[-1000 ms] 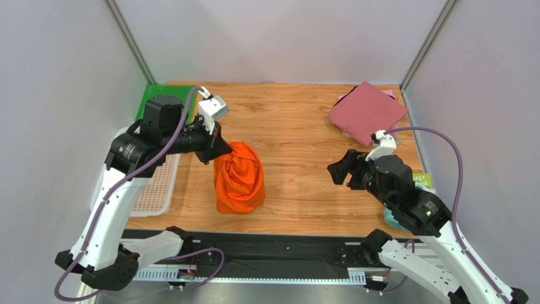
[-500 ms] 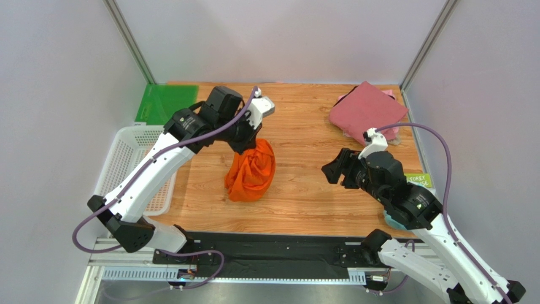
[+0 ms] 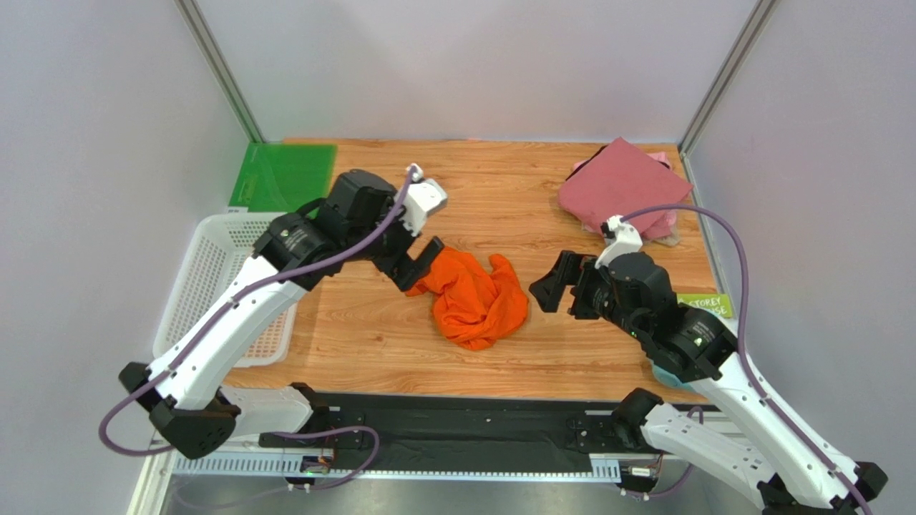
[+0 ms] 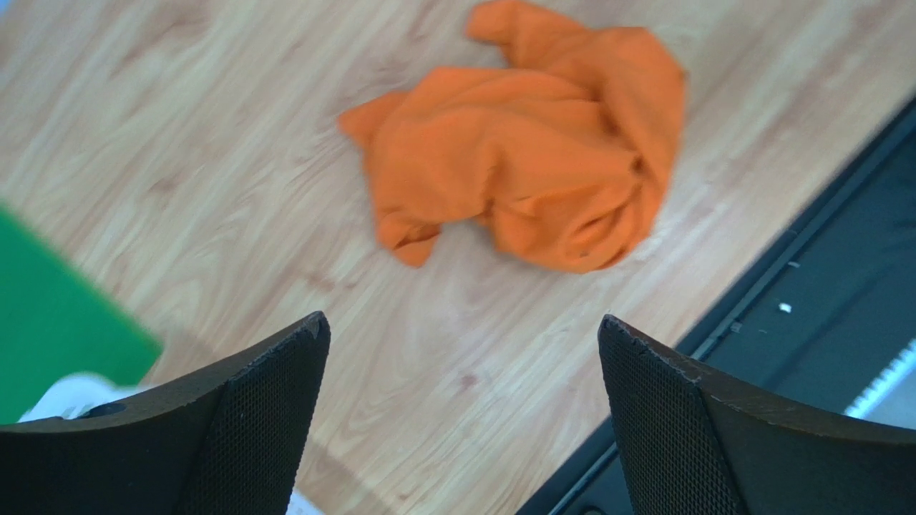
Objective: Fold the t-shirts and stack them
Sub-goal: Move the tshirt to the center of the board
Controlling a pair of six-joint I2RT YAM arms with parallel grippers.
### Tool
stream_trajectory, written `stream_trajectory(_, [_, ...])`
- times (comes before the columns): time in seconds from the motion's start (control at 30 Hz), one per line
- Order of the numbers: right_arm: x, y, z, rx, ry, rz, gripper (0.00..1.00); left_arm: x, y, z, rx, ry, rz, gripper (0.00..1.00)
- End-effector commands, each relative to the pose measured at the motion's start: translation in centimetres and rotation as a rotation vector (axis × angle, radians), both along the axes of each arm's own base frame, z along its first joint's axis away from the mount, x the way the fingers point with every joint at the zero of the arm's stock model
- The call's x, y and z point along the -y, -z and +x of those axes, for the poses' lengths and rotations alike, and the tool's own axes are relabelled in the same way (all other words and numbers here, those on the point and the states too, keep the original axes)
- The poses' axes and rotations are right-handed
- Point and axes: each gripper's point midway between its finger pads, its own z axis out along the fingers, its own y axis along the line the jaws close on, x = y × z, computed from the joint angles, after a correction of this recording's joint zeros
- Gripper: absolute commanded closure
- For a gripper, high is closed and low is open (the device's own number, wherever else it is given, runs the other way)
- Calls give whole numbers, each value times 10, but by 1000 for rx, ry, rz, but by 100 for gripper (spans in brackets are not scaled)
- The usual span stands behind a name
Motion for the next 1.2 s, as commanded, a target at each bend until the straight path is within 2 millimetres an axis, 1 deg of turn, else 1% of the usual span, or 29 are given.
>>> stream_trajectory(0.0, [-11,4,6,-4,-29,-30,0,-50,-35,17,121,-175,-84,0])
stream_trajectory(0.03, [-12,6,7,-12,-29,-42,0,-59,-37,15,130,-195,-97,0])
stream_trajectory(0.07, [-15,14,9,-39,-30,-72,0,-64,-33,17,135,-208,-86,0])
stream_trajectory(0.1, [-14,17,12,-47,-21,-91,0,-65,-27,17,130,-215,-80,0])
stream_trajectory(0.13, [-16,18,13,-52,-21,-99,0,-67,-6,14,85,-224,-58,0])
stream_trajectory(0.17, [-22,25,16,-74,-28,-120,0,-65,5,12,50,-229,-53,0])
stream_trajectory(0.2, [-25,27,18,-77,-37,-124,0,-62,18,7,-8,-237,-60,0])
stream_trajectory(0.23, [-28,32,19,-87,-45,-130,0,-60,41,5,-68,-240,-36,0])
stream_trajectory(0.27, [-35,32,22,-82,-56,-117,0,-58,52,5,-96,-245,-32,0])
stream_trajectory(0.3, [-41,38,22,-100,-78,-110,0,-53,60,6,-118,-240,-42,0])
stream_trajectory(0.33, [-46,41,23,-105,-86,-101,0,-52,76,7,-152,-238,-18,0])
stream_trajectory(0.37, [-49,44,25,-105,-89,-91,0,-51,82,11,-158,-244,-9,1])
stream_trajectory(0.4, [-53,51,25,-123,-98,-92,0,-51,84,17,-148,-255,-4,4])
stream_trajectory(0.43, [-55,55,26,-134,-90,-87,1,-50,93,22,-163,-260,10,11])
stream_trajectory(0.47, [-55,64,27,-151,-84,-93,6,-52,95,27,-165,-280,6,15])
stream_trajectory(0.5, [-57,69,26,-166,-89,-86,18,-47,95,32,-166,-273,-22,18])
stream_trajectory(0.53, [-59,79,26,-203,-72,-83,26,-46,101,37,-179,-280,-19,21])
stream_trajectory(0.57, [-59,85,27,-221,-68,-90,31,-46,104,42,-178,-285,-16,21])
stream_trajectory(0.6, [-60,92,25,-241,-75,-100,33,-46,108,48,-177,-294,-9,21])
stream_trajectory(0.63, [-59,101,25,-268,-69,-119,33,-44,117,53,-205,-296,4,22])
stream_trajectory(0.67, [-58,104,26,-277,-60,-127,32,-49,123,60,-224,-319,9,22])
stream_trajectory(0.7, [-56,109,26,-285,-55,-139,26,-48,128,63,-245,-320,1,22])
stream_trajectory(0.73, [-55,112,26,-291,-53,-144,23,-49,140,68,-275,-329,18,24])
stream_trajectory(0.77, [-53,114,28,-293,-46,-151,22,-52,146,73,-282,-336,28,24])
stream_trajectory(0.8, [-52,115,29,-295,-43,-153,20,-52,156,77,-294,-339,46,25])
stream_trajectory(0.87, [-49,117,33,-303,-33,-147,19,-50,165,82,-302,-336,56,27])
stream_trajectory(1.0, [-44,121,41,-317,-18,-138,18,-51,202,94,-368,-357,136,31])
stream_trajectory(1.1, [-50,121,43,-327,-26,-119,19,-49,215,97,-407,-360,149,33])
stream_trajectory(1.17, [-65,120,38,-349,-83,-62,21,-46,217,98,-416,-361,136,34])
